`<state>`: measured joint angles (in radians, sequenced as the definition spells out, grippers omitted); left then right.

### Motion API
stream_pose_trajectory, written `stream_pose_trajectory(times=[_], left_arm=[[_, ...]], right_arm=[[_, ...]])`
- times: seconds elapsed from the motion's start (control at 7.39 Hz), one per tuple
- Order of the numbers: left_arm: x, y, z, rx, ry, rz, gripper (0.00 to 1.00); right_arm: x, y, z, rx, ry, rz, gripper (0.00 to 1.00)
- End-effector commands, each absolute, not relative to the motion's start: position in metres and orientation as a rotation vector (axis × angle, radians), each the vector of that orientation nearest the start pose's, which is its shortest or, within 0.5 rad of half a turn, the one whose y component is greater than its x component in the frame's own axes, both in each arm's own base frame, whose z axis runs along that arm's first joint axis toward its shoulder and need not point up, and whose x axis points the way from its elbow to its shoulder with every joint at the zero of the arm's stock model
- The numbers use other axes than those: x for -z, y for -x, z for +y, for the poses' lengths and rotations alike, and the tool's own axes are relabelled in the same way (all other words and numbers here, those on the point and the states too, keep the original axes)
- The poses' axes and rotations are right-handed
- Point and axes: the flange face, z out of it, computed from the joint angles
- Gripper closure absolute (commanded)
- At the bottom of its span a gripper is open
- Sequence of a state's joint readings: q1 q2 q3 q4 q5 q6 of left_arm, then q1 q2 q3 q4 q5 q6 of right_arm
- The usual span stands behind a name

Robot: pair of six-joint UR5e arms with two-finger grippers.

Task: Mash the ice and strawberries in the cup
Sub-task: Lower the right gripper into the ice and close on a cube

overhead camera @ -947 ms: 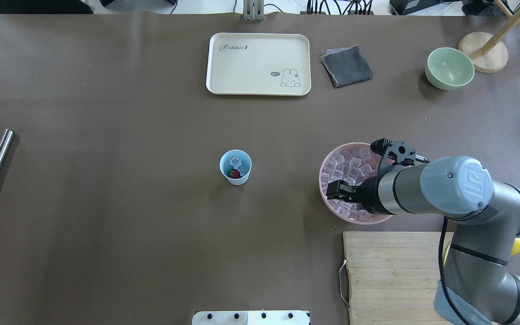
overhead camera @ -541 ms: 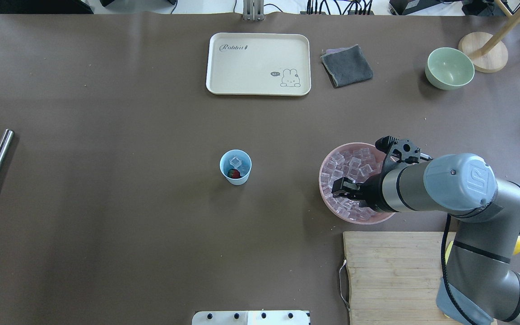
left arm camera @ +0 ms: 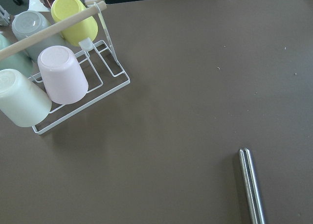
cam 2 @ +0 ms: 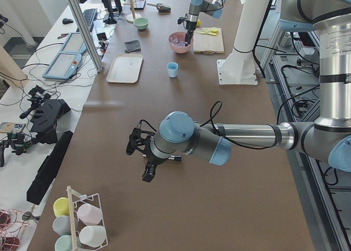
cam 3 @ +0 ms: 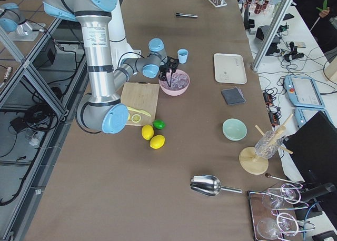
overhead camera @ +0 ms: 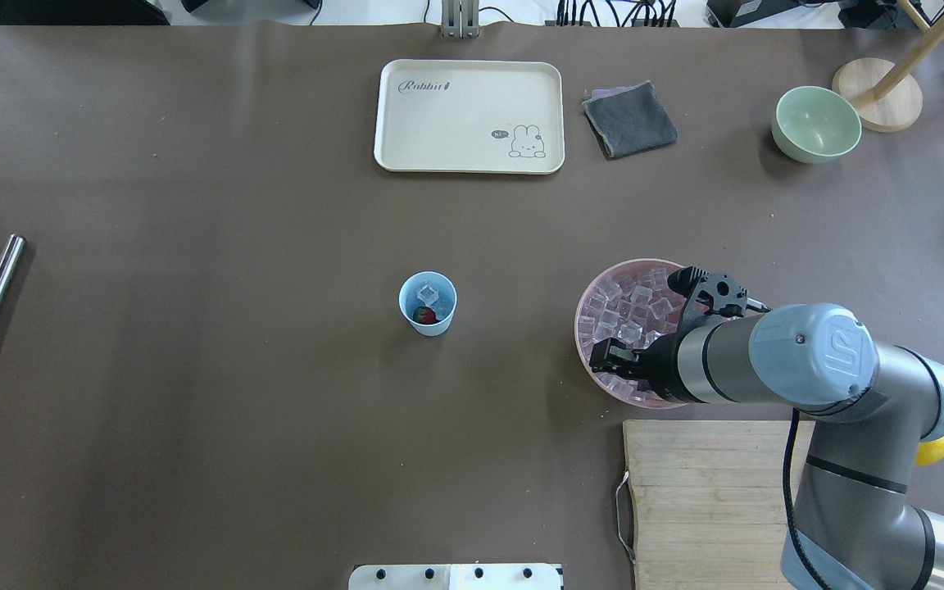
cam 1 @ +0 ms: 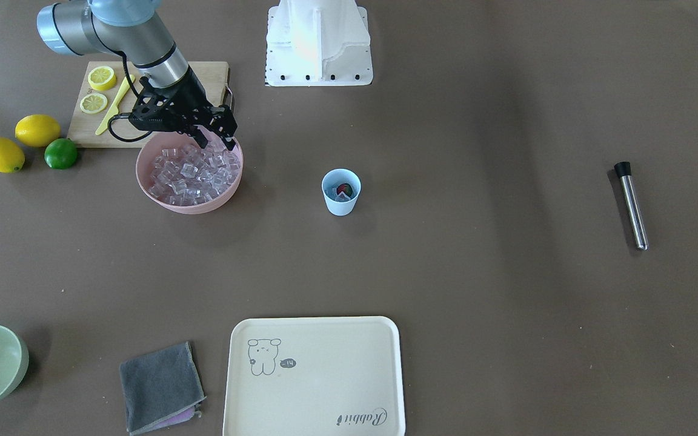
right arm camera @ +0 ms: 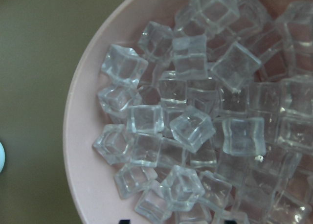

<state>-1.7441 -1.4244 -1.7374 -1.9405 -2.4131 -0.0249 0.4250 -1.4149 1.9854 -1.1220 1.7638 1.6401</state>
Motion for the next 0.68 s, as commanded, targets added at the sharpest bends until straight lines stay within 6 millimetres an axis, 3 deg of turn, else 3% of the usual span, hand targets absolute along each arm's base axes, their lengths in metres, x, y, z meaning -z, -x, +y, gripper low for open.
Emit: stream_pose_trajectory(times=[0.0,0.54], left_arm=[[-0.5979,0.1353,-0.431,0.021,-0.427,0.801,0.02],[-0.5973,0.1356,-0.4323,0.019,-0.429,0.8,0.02]], right_arm=[[-0.3379,0.4399,-0.3211,-0.346,-0.007,-1.035,0.32],[-0.3436,0.4395,-0.3235,-0.331,-0.008,-1.021,0.43]])
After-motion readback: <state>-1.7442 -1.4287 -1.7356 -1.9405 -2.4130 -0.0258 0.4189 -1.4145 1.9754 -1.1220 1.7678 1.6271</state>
